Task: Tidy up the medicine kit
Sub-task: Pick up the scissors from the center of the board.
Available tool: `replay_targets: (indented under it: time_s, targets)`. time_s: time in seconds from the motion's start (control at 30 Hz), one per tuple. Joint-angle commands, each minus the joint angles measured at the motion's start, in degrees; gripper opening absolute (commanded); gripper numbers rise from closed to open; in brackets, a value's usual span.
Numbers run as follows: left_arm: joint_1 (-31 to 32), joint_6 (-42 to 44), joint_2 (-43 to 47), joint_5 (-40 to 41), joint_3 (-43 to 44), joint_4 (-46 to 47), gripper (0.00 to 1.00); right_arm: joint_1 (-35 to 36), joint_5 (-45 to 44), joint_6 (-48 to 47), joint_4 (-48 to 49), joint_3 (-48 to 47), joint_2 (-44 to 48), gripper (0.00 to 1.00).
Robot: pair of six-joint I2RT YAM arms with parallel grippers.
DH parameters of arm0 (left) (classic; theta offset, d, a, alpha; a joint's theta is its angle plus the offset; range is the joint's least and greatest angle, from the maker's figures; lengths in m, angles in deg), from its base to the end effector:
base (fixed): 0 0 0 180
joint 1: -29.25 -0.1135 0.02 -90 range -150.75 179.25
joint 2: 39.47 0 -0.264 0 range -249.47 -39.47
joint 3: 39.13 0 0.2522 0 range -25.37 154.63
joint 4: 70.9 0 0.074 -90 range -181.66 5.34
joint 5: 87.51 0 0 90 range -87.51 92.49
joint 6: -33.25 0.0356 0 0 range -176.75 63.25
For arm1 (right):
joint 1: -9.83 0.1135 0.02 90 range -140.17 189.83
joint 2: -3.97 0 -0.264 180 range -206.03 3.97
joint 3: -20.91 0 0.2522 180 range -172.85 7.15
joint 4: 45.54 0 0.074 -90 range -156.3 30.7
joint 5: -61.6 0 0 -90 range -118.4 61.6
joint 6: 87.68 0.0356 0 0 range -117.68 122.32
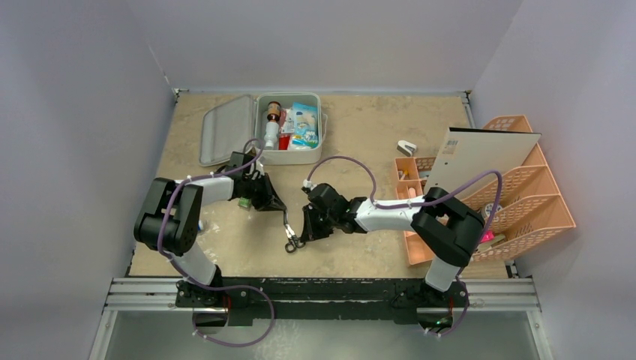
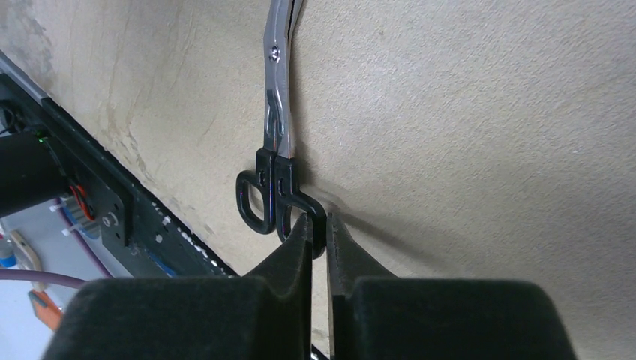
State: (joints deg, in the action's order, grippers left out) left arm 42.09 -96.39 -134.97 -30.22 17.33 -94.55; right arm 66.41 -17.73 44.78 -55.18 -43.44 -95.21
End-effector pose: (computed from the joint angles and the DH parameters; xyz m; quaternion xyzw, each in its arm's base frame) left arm 0.2774 -0.0830 0.1251 -0.1514 0.9224 -0.3456 0.0822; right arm 0.1856 0.2932 0.1537 -0.1485 0.9067 0.3487 0.1849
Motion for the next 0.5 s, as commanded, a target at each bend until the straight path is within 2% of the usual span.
replay_targets:
  time_s: [0.0, 0.2, 0.27, 0.37, 0.43, 0.47]
  targets:
    - [0.61, -0.41, 0.33, -0.84, -0.48, 1.58, 0.00, 0.20, 0.44, 0.13, 2.56, 0.78, 0.09, 0.00]
    - [0.61, -0.08, 6.43, -1.90, 0.93, -0.83, 0.09, 0.20, 0.57, 0.27, 3.36, 1.67, 1.85, 0.00]
    - [0.61, 1.14, 9.05, -1.96, 3.53, -4.46, 0.16, 0.20, 0.76, 0.31, 2.91, 1.80, 3.19, 0.00]
    - [0.59, 4.06, 13.50, -1.07, 8.32, -10.61, 0.35, 0.20, 0.70, 0.13, 2.55, 1.60, 5.33, 0.00]
    - [0.53, 6.28, 16.19, 0.33, 11.95, -15.07, 0.59, 0.16, -0.16, -0.22, 2.15, 1.27, 6.76, 0.00]
    - [0.52, 7.85, 17.49, 1.55, 13.69, -17.29, 0.67, 0.16, -0.98, -0.23, 1.98, 1.20, 7.41, 0.00]
